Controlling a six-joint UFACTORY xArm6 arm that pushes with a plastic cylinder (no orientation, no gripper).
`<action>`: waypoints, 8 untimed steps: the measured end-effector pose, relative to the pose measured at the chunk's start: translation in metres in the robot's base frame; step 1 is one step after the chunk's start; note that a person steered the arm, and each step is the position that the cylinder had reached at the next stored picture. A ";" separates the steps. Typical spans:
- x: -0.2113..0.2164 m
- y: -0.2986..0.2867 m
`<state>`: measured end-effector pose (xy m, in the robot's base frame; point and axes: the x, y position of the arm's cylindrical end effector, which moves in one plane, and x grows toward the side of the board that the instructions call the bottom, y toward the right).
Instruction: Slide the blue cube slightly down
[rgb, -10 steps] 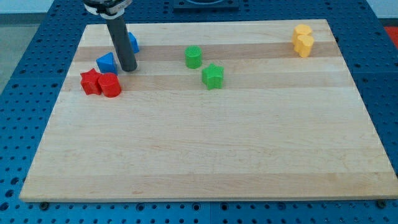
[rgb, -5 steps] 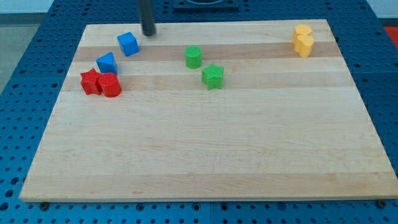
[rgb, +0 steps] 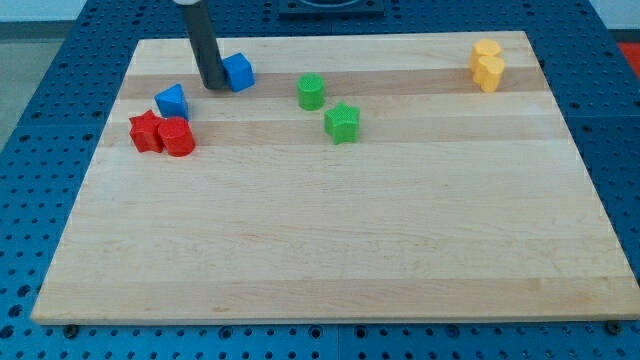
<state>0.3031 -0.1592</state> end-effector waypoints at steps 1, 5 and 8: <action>0.023 0.004; -0.085 -0.006; -0.007 0.049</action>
